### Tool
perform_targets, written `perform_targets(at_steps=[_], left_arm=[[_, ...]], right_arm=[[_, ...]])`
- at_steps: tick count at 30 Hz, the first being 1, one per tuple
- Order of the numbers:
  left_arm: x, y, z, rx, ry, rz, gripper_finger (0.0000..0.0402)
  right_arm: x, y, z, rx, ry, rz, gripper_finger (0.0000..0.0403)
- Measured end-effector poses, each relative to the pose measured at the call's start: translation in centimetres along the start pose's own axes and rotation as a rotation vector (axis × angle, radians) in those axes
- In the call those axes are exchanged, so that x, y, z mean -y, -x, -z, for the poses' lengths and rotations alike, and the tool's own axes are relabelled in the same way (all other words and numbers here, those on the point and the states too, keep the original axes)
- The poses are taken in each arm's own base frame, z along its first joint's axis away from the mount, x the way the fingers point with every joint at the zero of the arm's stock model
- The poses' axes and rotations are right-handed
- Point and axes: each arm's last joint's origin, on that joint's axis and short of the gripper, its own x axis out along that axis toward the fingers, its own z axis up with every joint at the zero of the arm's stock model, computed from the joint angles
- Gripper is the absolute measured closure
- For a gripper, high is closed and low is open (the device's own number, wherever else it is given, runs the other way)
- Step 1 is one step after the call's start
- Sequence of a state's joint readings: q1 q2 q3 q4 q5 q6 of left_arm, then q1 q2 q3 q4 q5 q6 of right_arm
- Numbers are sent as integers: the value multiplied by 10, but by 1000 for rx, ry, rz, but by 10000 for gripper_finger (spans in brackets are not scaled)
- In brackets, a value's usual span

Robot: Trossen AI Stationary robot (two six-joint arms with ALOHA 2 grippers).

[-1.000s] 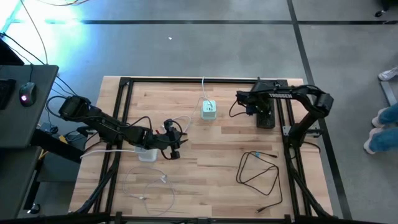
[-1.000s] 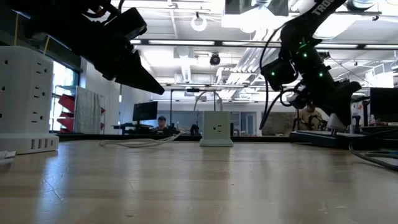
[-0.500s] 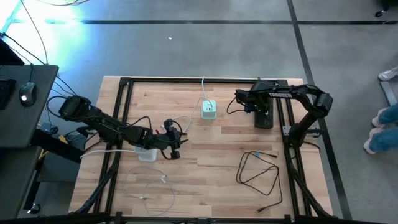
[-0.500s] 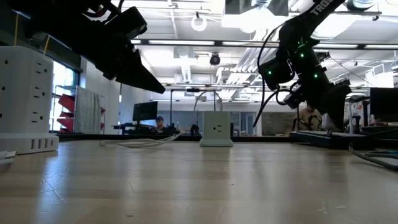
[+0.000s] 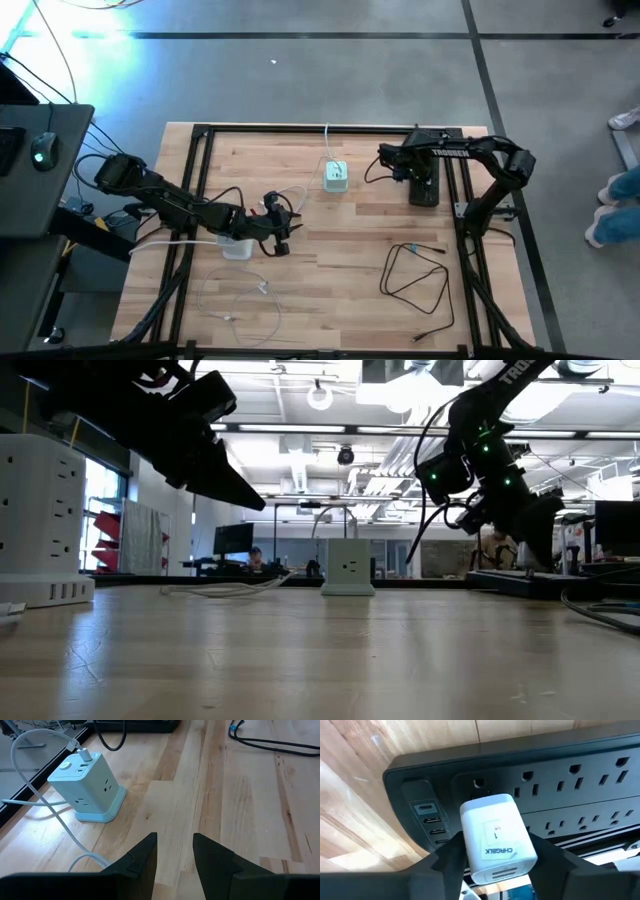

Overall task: Insert USB
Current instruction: Insert the white charger adapter into the black outlet extension

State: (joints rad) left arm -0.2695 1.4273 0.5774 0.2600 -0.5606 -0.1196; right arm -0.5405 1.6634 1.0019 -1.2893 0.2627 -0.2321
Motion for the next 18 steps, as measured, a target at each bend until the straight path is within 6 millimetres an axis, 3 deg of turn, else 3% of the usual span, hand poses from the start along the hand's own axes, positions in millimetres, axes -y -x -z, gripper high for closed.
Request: perform_targets(at_steps=[18], left_arm=[[0,0,0,0,0,0,298]], right_arm=[[0,1,-4,49,-25,-20,275]])
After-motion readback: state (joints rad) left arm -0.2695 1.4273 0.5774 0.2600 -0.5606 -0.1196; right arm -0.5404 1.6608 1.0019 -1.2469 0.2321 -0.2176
